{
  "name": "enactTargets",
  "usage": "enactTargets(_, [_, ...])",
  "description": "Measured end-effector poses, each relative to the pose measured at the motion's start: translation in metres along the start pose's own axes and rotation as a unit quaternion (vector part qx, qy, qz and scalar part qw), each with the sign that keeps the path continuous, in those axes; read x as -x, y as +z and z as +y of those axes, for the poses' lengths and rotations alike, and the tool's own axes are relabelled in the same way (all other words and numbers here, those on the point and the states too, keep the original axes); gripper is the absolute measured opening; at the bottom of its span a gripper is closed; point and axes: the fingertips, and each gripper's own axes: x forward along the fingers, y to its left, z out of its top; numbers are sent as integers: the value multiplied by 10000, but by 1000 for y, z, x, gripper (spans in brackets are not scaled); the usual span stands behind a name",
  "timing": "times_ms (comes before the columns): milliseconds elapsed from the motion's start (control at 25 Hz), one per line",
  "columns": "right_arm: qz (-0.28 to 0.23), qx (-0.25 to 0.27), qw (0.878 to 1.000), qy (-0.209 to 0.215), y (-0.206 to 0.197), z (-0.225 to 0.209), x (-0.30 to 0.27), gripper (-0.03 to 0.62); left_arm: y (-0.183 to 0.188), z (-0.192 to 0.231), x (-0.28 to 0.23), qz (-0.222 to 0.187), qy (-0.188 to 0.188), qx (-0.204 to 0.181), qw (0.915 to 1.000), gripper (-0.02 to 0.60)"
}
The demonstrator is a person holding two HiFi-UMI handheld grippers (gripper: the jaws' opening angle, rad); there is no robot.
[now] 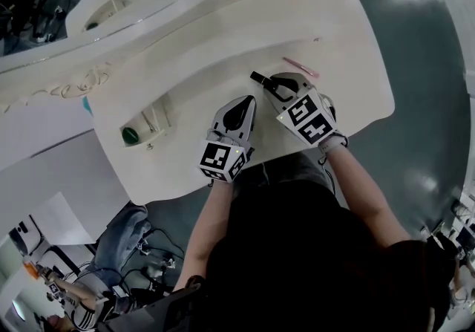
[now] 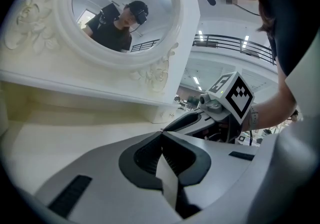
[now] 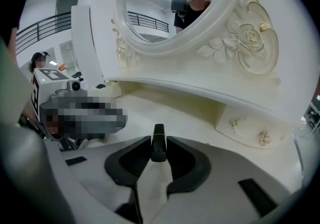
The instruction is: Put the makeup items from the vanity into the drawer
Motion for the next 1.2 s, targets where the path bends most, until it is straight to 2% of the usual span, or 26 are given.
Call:
enactTargets(320, [-87,-164,9991,385,23,41,-11,107,-1,22,37,-134,249,126,9995,12])
enactTargets(680, [-76,16,9974,710,59,96,-25,107,-3,45,89,-205,487,379,9979,12])
enactTargets(1200, [-541,223,9904,1249,122,163,-43,107,-1,81,148,-489,887,392,9941,12])
